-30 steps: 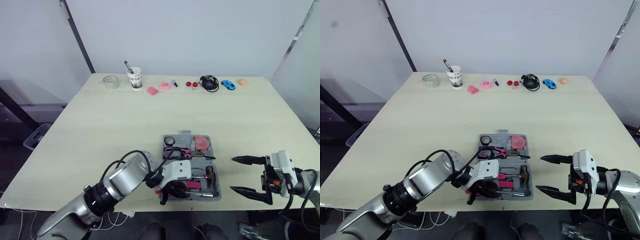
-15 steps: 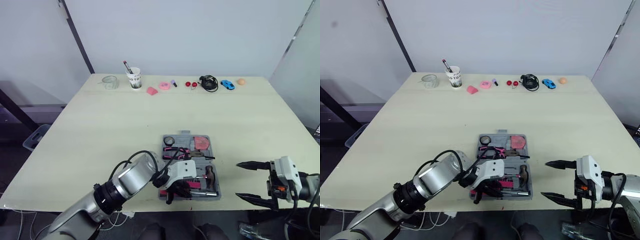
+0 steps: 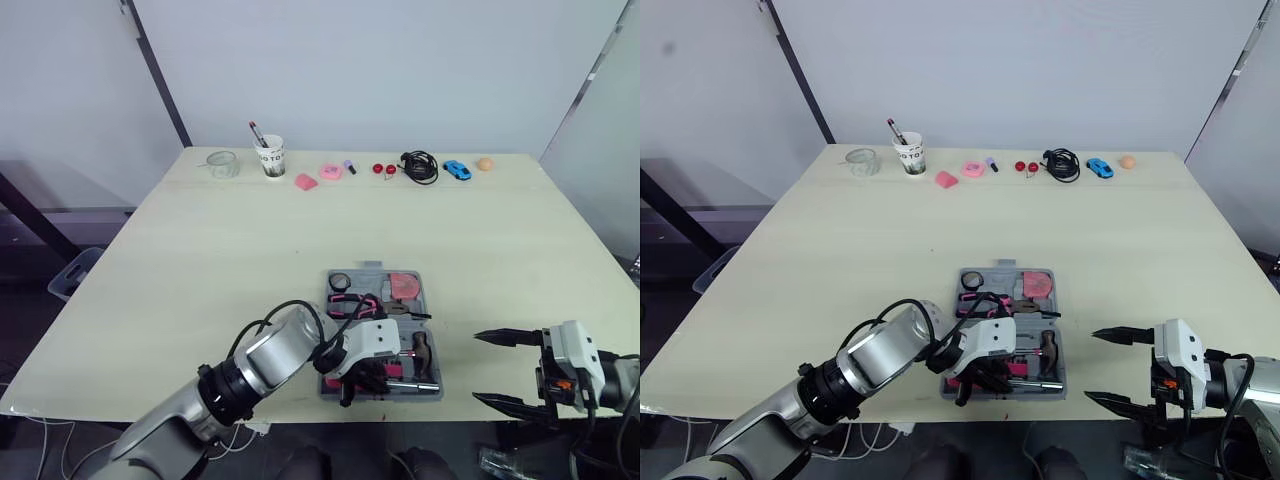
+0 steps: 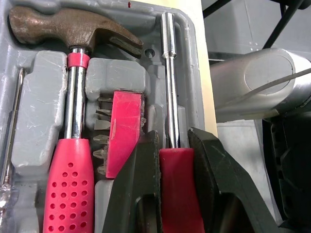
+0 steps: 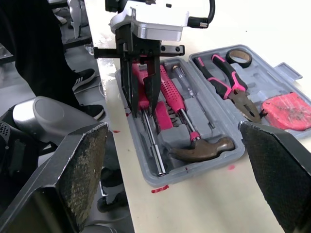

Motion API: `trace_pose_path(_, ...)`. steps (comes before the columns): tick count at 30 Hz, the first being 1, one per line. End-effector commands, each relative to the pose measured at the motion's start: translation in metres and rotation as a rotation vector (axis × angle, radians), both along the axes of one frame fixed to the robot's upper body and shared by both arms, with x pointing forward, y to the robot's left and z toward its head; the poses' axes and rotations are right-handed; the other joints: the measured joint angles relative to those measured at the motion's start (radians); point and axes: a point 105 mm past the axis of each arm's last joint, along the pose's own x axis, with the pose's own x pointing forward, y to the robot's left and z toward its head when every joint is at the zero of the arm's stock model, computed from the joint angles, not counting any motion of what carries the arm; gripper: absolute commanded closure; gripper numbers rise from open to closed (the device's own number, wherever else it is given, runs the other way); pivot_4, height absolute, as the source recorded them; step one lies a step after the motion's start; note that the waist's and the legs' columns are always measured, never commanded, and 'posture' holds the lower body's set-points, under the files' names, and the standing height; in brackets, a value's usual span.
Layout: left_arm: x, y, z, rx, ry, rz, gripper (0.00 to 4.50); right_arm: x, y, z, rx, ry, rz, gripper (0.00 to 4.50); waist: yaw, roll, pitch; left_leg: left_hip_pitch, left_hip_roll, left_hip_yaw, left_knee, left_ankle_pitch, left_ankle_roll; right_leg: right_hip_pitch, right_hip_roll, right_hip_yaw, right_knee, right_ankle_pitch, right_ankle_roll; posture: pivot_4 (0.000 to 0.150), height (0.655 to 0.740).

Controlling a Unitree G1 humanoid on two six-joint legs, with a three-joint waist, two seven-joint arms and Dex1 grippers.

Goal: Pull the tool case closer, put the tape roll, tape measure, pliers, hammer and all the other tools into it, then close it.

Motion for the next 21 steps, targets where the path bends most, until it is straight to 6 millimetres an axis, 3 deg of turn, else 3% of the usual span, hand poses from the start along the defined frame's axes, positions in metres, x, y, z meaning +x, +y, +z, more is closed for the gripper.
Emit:
trace_pose_path(1,-0.003,0.000,-0.003,0.018,0.006,-0.013,4.09,0.000,0.001,0.006,0.007,-0.041,0.003,0.00,0.000,0.000,0.000,0.000,0.000,0.000,0.000,0.000,0.000,0.000,0.000,0.000,0.000,0.000,0.000,0.150,0.7400)
trace_pose_path(5,-0.003,-0.002,-0.002,0.006,0.008,-0.002,4.09,0.000,0.002,0.005,0.009,-0.042,0.003,0.00,0.000,0.000,0.000,0.000,0.000,0.000,0.000,0.000,0.000,0.000,0.000,0.000,0.000,0.000,0.000,0.150,0.7400)
trace_pose_path(7,-0.003,-0.002,-0.002,0.006,0.008,0.000,3.08,0.000,0.002,0.005,0.010,-0.042,0.003,0.00,0.001,0.000,0.000,0.000,0.000,0.000,0.000,0.000,0.000,0.000,0.000,0.000,0.000,0.000,0.000,0.150,0.7400)
trace_pose_path(9,-0.002,-0.002,-0.001,0.003,0.008,0.008,2.57,0.000,0.003,0.006,0.012,-0.044,0.004,0.00,0.001,0.000,0.000,0.000,0.000,0.000,0.000,0.000,0.000,0.000,0.000,0.000,0.000,0.000,0.000,0.150,0.7400)
trace_pose_path(12,-0.001,-0.001,-0.001,0.008,-0.010,0.003,1.39,0.001,0.004,0.006,0.014,-0.046,0.006,0.00,0.001,0.000,0.000,0.000,0.000,0.000,0.000,0.000,0.000,0.000,0.000,0.000,0.000,0.000,0.000,0.150,0.7400)
trace_pose_path(21,0.001,-0.004,0.021,-0.067,-0.026,-0.006,1.39,-0.001,-0.003,0.002,0.020,-0.047,0.002,0.00,0.000,0.000,0.000,0.000,0.000,0.000,0.001,0.000,0.000,0.000,0.000,0.000,0.001,0.000,0.000,0.150,0.7400)
